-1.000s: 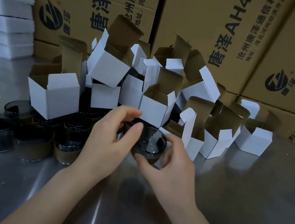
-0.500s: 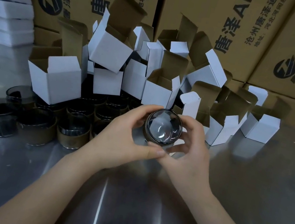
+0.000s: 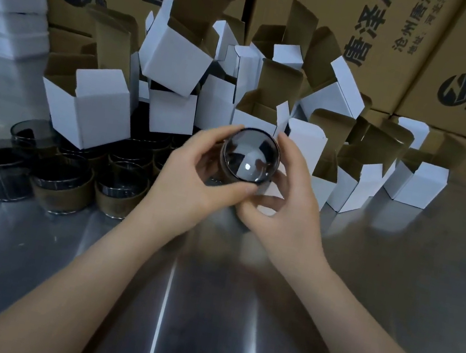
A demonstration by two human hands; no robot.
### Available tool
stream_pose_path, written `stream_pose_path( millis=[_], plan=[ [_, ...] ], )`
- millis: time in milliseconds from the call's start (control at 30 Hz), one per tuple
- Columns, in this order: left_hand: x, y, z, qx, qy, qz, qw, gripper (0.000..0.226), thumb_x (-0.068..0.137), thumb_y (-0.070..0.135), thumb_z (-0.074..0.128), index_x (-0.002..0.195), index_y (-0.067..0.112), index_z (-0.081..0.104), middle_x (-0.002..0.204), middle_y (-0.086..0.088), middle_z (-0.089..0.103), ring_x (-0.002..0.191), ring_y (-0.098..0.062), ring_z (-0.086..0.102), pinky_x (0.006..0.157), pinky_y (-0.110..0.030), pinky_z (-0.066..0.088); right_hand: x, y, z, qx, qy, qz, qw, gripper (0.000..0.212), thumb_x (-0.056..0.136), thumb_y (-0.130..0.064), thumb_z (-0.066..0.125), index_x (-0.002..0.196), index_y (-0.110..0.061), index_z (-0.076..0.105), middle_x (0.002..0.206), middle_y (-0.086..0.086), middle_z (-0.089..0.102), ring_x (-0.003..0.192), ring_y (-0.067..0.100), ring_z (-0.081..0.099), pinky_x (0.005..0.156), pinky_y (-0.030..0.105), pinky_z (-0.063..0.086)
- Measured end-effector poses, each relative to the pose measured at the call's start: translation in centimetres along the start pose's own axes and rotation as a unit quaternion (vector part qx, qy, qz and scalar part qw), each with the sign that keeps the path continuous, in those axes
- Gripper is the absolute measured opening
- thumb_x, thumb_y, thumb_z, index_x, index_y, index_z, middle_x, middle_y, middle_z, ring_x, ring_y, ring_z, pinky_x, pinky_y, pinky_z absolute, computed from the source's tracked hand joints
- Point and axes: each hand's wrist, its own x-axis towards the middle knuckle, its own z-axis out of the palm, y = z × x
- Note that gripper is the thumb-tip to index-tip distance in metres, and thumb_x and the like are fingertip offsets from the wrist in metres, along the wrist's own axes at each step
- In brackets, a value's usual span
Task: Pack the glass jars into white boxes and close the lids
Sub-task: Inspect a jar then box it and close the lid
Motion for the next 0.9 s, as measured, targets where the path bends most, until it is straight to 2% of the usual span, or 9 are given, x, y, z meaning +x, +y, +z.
stream_pose_path(
  millis=[133,200,267,400,500,600,667,733,900],
  plan=[
    [0.0,0.2,-0.1,-0.025,0.043,0.005,0.999,0.062,0.08,0.0,0.074,0.135,0.015,0.049,0.132,-0.003,0.055,0.118,-0.004,0.058,0.096,-0.019,0.048,1.0,-0.4,0.8,0.073,-0.015,0.029,0.997,0.064,0.084,-0.017,0.073,0.141,-0.028,0.047,0.123,-0.023,0.059,0.116,0.006,0.059,0.084,0.024,0.057],
    [0.0,0.3,-0.1,-0.037,0.054,0.006,0.998,0.06,0.082,0.002,0.072,0.135,0.014,0.046,0.129,0.004,0.055,0.116,-0.001,0.058,0.094,-0.016,0.048,1.4,-0.4,1.2,0.071,-0.004,0.031,0.997,0.059,0.083,-0.024,0.075,0.136,-0.031,0.052,0.12,-0.019,0.063,0.107,0.01,0.065,0.082,0.028,0.059],
    [0.0,0.1,-0.2,-0.048,0.059,0.003,0.997,0.058,0.082,0.004,0.073,0.132,0.012,0.045,0.126,0.004,0.056,0.115,-0.002,0.06,0.097,-0.019,0.049,1.6,-0.4,1.5,0.062,0.011,0.03,0.998,0.057,0.079,-0.031,0.077,0.132,-0.03,0.057,0.119,-0.01,0.065,0.099,0.015,0.067,0.083,0.038,0.059],
    [0.1,-0.4,-0.3,-0.022,0.014,0.007,1.0,0.059,0.075,0.014,0.079,0.124,0.018,0.046,0.124,0.003,0.061,0.116,-0.007,0.06,0.098,-0.022,0.049,1.4,0.3,1.2,0.057,0.055,0.01,0.997,0.055,0.069,-0.03,0.081,0.119,-0.034,0.059,0.116,0.0,0.062,0.1,0.021,0.065,0.081,0.041,0.059],
    [0.1,-0.6,0.0,0.001,-0.006,0.01,1.0,0.059,0.072,0.017,0.079,0.121,0.025,0.047,0.122,0.008,0.062,0.116,-0.005,0.06,0.095,-0.019,0.048,1.5,0.8,0.5,0.032,0.064,-0.028,0.997,0.062,0.065,-0.019,0.086,0.118,-0.023,0.054,0.117,0.01,0.058,0.104,0.03,0.061,0.078,0.048,0.058],
    [0.2,-0.9,0.1,0.04,-0.005,0.014,0.999,0.06,0.071,0.025,0.08,0.123,0.029,0.051,0.123,0.012,0.06,0.118,-0.005,0.057,0.099,-0.025,0.048,1.5,0.9,0.1,-0.002,0.06,-0.062,0.996,0.061,0.068,-0.023,0.084,0.116,-0.032,0.047,0.119,0.005,0.053,0.103,0.03,0.059,0.072,0.045,0.058],
    [0.2,-1.0,0.1,0.058,-0.004,0.016,0.998,0.063,0.07,0.026,0.08,0.127,0.025,0.053,0.127,0.007,0.059,0.12,-0.007,0.056,0.102,-0.029,0.048,1.4,0.8,-0.1,-0.004,0.059,-0.064,0.996,0.063,0.067,-0.03,0.08,0.113,-0.046,0.041,0.119,-0.011,0.051,0.098,0.025,0.06,0.065,0.035,0.057],
    [0.2,-0.9,0.2,0.059,-0.003,0.024,0.998,0.066,0.07,0.022,0.08,0.13,0.022,0.053,0.127,0.005,0.06,0.119,-0.007,0.057,0.101,-0.029,0.048,1.2,0.7,-0.1,0.017,0.052,-0.063,0.997,0.065,0.066,-0.029,0.08,0.113,-0.049,0.039,0.116,-0.026,0.049,0.099,0.017,0.062,0.064,0.03,0.058],
    [0.1,-0.8,0.3,0.075,-0.007,0.043,0.996,0.066,0.07,0.019,0.083,0.129,0.023,0.054,0.128,0.008,0.059,0.12,-0.007,0.055,0.101,-0.026,0.048,0.9,1.1,0.0,0.043,0.056,-0.059,0.996,0.076,0.066,-0.015,0.083,0.113,-0.052,0.037,0.121,-0.016,0.056,0.108,0.013,0.063,0.069,0.024,0.055]
  ],
)
